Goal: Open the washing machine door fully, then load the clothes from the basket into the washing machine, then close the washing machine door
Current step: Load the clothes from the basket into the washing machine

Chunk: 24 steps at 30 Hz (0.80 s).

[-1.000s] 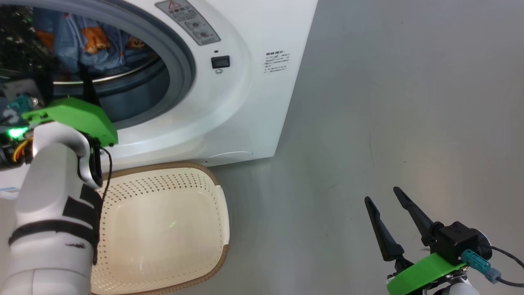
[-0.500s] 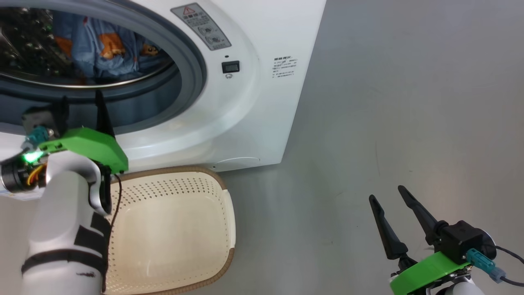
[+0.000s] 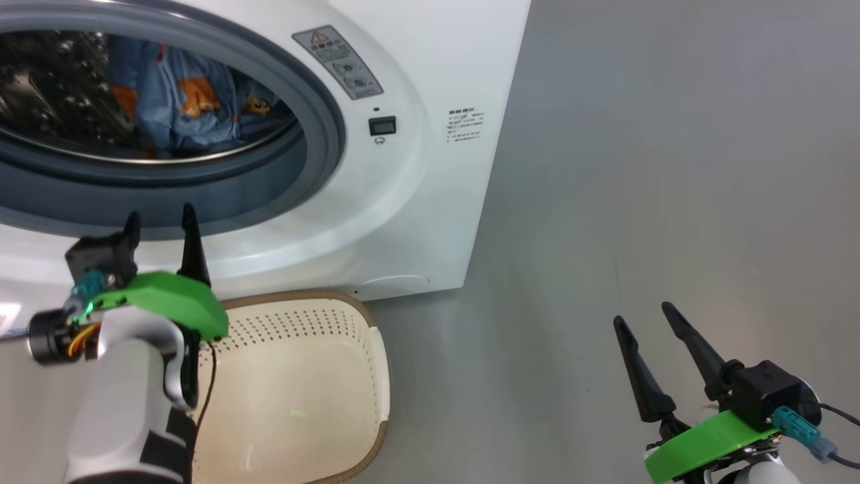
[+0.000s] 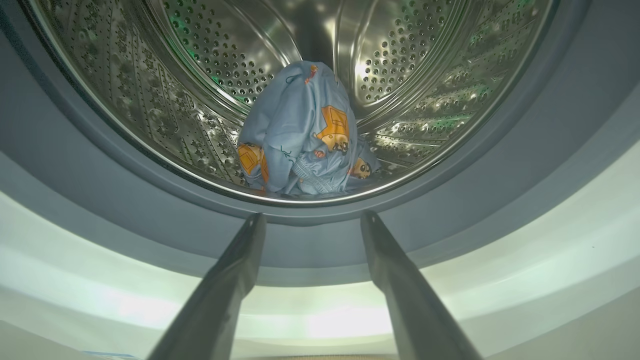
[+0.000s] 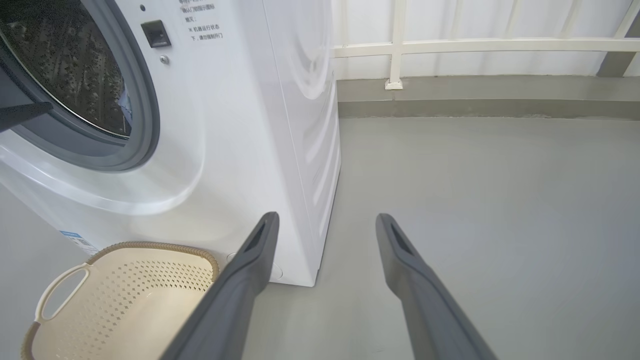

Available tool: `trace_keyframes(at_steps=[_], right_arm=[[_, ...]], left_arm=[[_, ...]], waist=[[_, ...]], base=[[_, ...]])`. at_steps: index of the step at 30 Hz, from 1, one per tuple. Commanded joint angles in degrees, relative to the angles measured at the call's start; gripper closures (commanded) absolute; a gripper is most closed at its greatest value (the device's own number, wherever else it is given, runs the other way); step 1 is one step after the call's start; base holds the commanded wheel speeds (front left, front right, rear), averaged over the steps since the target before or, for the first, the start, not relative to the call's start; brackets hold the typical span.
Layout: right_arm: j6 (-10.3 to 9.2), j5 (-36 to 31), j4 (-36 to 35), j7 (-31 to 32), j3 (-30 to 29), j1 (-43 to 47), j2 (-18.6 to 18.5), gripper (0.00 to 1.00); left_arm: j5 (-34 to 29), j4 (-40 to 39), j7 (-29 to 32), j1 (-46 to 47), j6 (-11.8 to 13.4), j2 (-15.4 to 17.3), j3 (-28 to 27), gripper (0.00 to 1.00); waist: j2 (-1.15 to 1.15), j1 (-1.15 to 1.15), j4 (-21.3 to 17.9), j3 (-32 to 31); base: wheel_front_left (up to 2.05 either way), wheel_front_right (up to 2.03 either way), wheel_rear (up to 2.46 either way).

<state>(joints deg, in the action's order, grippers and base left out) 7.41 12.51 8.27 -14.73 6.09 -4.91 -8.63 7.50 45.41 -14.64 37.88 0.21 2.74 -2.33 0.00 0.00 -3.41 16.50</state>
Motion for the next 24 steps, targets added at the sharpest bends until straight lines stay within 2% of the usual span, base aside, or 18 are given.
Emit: trace_keyframes(at_steps=[1, 24], right_arm=[[0.08, -0.8, -1.2, -0.3, 0.5, -0.6, 0.0, 0.00], [0.08, -1.5, -0.3, -0.3, -1.4, 2.8, 1.2, 0.00]], left_arm=[[0.3, -2.5, -0.4, -1.8, 0.0, 1.8, -1.8, 0.00], [1.9, -19.5, -0.4, -26.0, -4.5, 0.3, -6.3, 0.00]], waist=[[0.00, 0.00, -0.1, -0.9], [0.00, 0.00, -0.2, -9.7]], base=[[0.00, 0.00, 0.00], [0.00, 0.00, 0.00]])
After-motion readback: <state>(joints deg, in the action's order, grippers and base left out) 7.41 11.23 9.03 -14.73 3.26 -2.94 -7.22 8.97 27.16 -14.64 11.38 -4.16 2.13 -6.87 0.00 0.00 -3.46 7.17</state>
